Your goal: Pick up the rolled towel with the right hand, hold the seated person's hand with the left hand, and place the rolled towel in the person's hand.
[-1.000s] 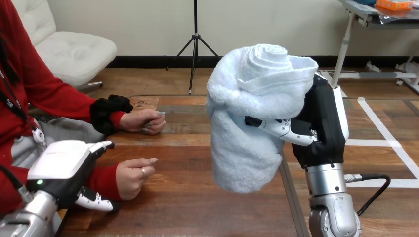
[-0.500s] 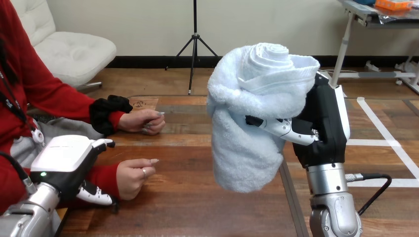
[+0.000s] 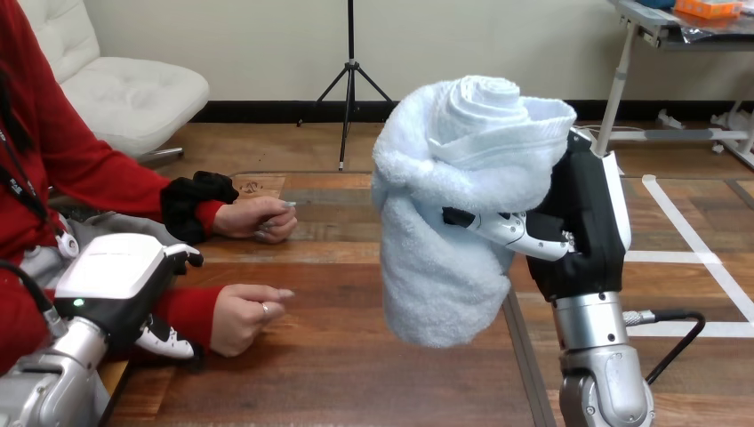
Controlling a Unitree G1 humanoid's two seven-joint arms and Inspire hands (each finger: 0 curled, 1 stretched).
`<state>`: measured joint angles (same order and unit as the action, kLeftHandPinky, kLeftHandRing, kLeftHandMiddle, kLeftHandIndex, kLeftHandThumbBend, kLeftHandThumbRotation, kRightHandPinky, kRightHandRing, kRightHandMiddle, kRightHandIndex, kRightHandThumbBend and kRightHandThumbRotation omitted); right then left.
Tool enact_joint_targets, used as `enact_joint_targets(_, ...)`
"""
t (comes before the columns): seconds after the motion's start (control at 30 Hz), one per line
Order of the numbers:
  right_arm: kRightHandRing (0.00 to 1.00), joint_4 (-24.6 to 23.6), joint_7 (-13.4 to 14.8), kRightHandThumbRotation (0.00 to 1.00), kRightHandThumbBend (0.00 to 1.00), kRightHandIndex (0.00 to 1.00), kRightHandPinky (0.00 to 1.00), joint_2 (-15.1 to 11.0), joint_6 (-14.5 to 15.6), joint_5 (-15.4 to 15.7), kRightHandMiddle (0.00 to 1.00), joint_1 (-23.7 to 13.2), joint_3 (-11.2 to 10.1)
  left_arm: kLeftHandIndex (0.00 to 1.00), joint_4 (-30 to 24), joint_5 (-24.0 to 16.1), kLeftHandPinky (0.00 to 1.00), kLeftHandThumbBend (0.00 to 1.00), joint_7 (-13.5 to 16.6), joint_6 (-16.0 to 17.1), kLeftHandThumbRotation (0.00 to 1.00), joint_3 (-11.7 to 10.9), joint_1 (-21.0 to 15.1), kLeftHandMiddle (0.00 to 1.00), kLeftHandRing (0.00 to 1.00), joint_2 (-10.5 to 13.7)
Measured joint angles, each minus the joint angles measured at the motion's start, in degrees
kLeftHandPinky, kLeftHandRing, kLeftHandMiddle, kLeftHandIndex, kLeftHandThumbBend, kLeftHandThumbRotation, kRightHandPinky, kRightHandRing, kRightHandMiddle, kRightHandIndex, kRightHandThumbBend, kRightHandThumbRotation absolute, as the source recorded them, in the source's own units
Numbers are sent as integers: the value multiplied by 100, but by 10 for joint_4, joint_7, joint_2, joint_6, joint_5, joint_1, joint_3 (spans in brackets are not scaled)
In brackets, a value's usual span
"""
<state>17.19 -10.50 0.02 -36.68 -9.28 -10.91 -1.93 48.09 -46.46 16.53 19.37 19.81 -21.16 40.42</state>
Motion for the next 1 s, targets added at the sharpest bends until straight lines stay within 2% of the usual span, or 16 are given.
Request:
enact_joint_targets(0.4, 27, -27, -7, 0, 78, 44, 22, -1, 10, -14, 41, 2, -1, 68, 54, 1, 56, 100, 3, 3, 12, 23, -17, 63, 59, -4)
enact_joint_targets(1.0, 27, -56, -12, 0, 78, 43, 21, 0, 37, -22, 40, 13, -1, 57, 83, 9, 46, 98, 15, 10, 1, 24, -25, 53, 48, -9)
